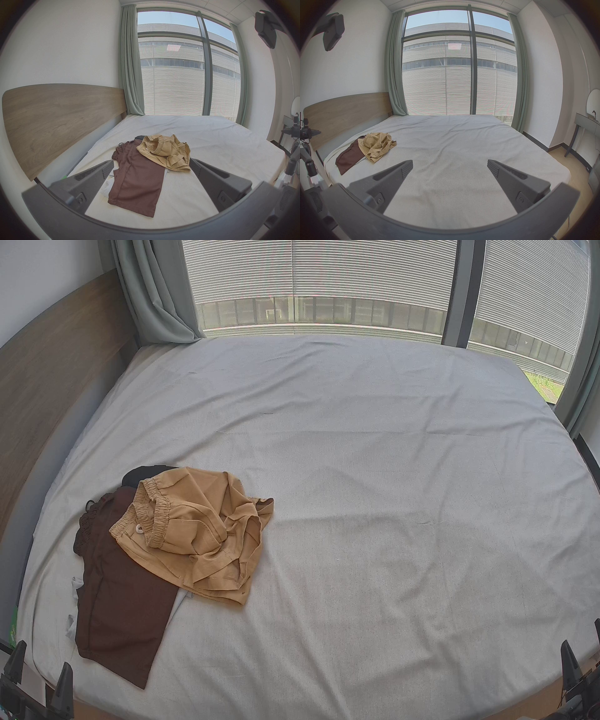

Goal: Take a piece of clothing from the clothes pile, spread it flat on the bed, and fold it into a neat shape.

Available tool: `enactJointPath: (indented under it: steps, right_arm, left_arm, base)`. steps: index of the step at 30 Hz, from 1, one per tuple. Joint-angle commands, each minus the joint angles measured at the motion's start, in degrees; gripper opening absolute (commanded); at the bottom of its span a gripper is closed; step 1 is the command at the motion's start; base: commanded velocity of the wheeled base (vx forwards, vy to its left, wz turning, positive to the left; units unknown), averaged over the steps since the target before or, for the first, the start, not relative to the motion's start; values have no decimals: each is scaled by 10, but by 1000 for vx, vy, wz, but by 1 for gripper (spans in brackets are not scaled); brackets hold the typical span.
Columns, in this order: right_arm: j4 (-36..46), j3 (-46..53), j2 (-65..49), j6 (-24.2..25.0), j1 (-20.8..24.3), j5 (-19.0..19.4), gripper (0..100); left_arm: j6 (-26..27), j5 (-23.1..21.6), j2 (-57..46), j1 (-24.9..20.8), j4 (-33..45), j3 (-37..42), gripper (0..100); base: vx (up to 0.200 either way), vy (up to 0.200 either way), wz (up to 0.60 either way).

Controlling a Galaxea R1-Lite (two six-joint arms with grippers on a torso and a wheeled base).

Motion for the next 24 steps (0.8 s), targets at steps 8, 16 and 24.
enactJointPath:
  steps: [8, 16, 24]
  right_arm:
    - [0, 10, -9, -1, 0, 0, 100]
    - [0, 10, -9, -2, 0, 1, 100]
    - [0, 10, -9, -1, 0, 0, 100]
  left_arm:
    - [-2, 3, -9, 0, 0, 10, 100]
    - [-2, 3, -9, 0, 0, 10, 100]
    - [-2, 3, -9, 0, 0, 10, 100]
  base:
    - [0, 0, 0]
    - [0, 0, 0]
    - [0, 0, 0]
